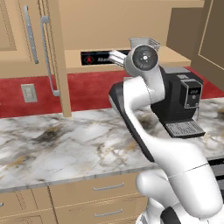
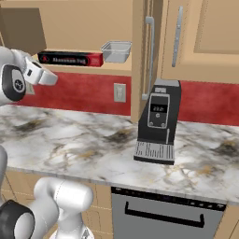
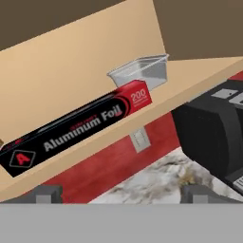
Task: Retrieve the tupperware and aluminum foil from the cabinet and place them on the dining counter near the plate with carrot and squash to prepare for storing leftovers.
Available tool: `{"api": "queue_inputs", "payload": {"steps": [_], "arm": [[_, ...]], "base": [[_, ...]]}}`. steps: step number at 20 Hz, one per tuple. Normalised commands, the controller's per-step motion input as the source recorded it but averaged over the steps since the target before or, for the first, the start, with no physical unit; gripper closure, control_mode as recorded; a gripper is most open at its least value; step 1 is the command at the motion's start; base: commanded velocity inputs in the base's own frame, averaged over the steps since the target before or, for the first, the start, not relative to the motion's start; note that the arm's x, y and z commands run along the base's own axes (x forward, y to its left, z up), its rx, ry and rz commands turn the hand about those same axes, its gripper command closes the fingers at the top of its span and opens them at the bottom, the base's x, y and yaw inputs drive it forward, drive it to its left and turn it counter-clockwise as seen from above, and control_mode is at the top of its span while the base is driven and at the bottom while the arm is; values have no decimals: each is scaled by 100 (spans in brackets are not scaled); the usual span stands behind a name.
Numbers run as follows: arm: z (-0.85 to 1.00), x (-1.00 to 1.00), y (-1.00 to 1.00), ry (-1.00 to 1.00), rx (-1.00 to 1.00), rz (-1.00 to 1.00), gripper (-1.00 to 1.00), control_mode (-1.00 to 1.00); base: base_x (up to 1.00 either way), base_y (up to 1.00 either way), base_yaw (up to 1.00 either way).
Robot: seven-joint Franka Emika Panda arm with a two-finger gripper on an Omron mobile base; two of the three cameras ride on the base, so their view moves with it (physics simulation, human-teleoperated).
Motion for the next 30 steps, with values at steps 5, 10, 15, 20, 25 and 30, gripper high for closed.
{"api": "queue_inputs", "payload": {"steps": [5,10,15,20,25,30], "arm": [[14,0,0,0,21,-4,-100,-100],[0,0,0,0,27,-4,-100,-100],[0,0,-1,6,29,0,-100,-100],[-14,0,0,20,36,0,-100,-100],[-6,3,0,33,39,0,-100,-100],[-4,6,0,22,36,0,-100,-100]], "base": [[0,0,0],[0,0,0],[0,0,0],[0,0,0],[0,0,0],[0,0,0]]}}
